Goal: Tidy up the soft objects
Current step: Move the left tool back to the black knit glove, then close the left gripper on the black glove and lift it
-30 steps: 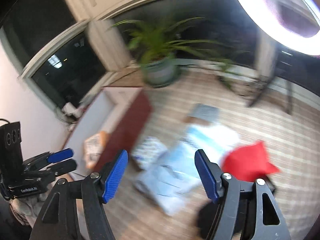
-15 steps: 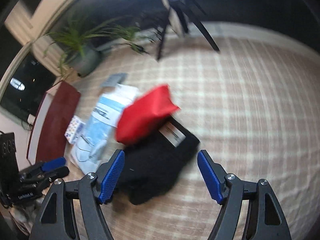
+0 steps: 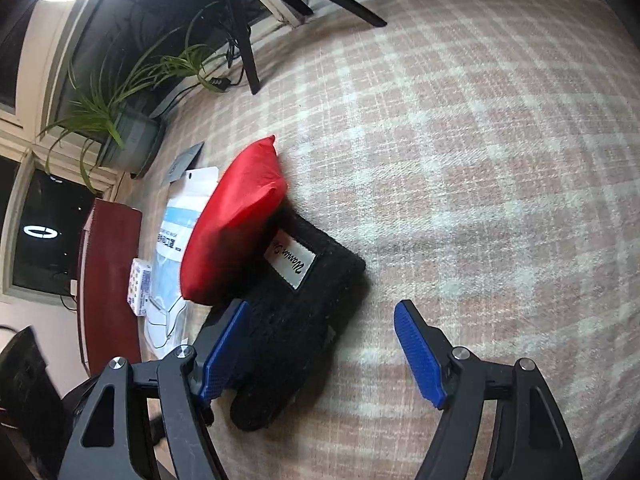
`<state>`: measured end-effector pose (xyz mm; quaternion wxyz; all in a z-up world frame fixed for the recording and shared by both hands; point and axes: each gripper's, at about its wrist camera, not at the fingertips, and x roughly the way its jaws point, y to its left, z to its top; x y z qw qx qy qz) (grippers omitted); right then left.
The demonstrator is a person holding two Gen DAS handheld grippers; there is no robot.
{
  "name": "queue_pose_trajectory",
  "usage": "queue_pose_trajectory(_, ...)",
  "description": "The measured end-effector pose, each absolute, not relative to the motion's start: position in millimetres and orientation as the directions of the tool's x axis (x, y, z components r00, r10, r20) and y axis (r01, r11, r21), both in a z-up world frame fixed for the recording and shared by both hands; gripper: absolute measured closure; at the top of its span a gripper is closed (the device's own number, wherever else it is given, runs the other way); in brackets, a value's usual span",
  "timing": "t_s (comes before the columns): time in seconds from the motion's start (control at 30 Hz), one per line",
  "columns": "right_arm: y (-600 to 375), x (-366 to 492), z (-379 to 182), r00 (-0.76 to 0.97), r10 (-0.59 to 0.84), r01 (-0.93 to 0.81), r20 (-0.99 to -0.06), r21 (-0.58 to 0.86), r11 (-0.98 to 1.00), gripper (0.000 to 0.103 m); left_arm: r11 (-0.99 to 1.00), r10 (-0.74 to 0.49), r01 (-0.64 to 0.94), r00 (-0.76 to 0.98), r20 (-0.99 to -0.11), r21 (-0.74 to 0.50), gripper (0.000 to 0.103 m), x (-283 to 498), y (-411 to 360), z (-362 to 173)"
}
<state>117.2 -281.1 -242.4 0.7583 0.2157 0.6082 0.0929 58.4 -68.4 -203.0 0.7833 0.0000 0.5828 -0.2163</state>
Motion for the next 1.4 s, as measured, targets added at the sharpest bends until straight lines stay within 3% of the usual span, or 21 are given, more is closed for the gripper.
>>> queue_pose_trajectory(0.2,-280.8,126.6,-257.6,0.226,0.434,0.163,-0.872,0.473,0.866,0.045,0.904,-0.195,0.424,0.291,-0.937,-0.056,0.036,51.1,-99.8,-207.0)
queue_pose_trajectory(0.33,-279.9,132.1,-263.2,0.213,0.454,0.177,-0.865,0.491,0.853,0.059,0.897,-0.149,0.443,0.318,-0.936,0.008,0.036,53.1,-101.4,-213.5)
queue_pose_trajectory(0.43,-275.2,134.3,-262.3,0.212,0.466,0.166,-0.859,0.502,0.849,0.064,0.903,-0.152,0.430,0.312,-0.938,-0.003,0.041,59.4,-94.8,-218.5)
queue_pose_trajectory(0.53,-270.2,136.4,-260.7,0.211,0.464,0.152,-0.860,0.498,0.854,0.068,0.906,-0.185,0.421,0.300,-0.936,-0.044,0.053,61.8,-86.7,-216.3)
queue_pose_trajectory(0.6,-268.6,137.1,-258.6,0.214,0.473,0.149,-0.855,0.507,0.849,0.075,0.906,-0.203,0.419,0.303,-0.931,-0.061,0.067,62.8,-84.2,-212.7)
queue_pose_trajectory(0.7,-266.1,137.7,-253.1,0.223,0.473,0.137,-0.852,0.508,0.850,0.081,0.907,-0.226,0.412,0.302,-0.926,-0.087,0.075,67.2,-82.2,-209.5)
queue_pose_trajectory(0.93,-260.9,137.7,-240.2,0.238,0.483,0.119,-0.842,0.519,0.846,0.087,0.908,-0.288,0.383,0.273,-0.918,-0.171,0.076,74.3,-66.4,-207.2)
queue_pose_trajectory(1.0,-259.3,137.5,-238.1,0.241,0.481,0.119,-0.843,0.518,0.847,0.088,0.907,-0.298,0.378,0.260,-0.918,-0.188,0.071,76.5,-63.7,-207.5)
queue_pose_trajectory(1.3,-257.0,136.3,-230.0,0.249,0.491,0.111,-0.834,0.529,0.841,0.089,0.905,-0.303,0.386,0.289,-0.908,-0.179,0.071,82.0,-55.3,-199.7)
queue_pose_trajectory(1.33,-256.7,136.0,-228.8,0.251,0.495,0.109,-0.832,0.532,0.840,0.089,0.904,-0.299,0.392,0.291,-0.909,-0.172,0.072,82.2,-55.0,-199.5)
queue_pose_trajectory(1.4,-256.2,135.5,-226.9,0.255,0.496,0.107,-0.830,0.534,0.839,0.090,0.903,-0.301,0.393,0.290,-0.908,-0.174,0.085,83.1,-54.6,-199.3)
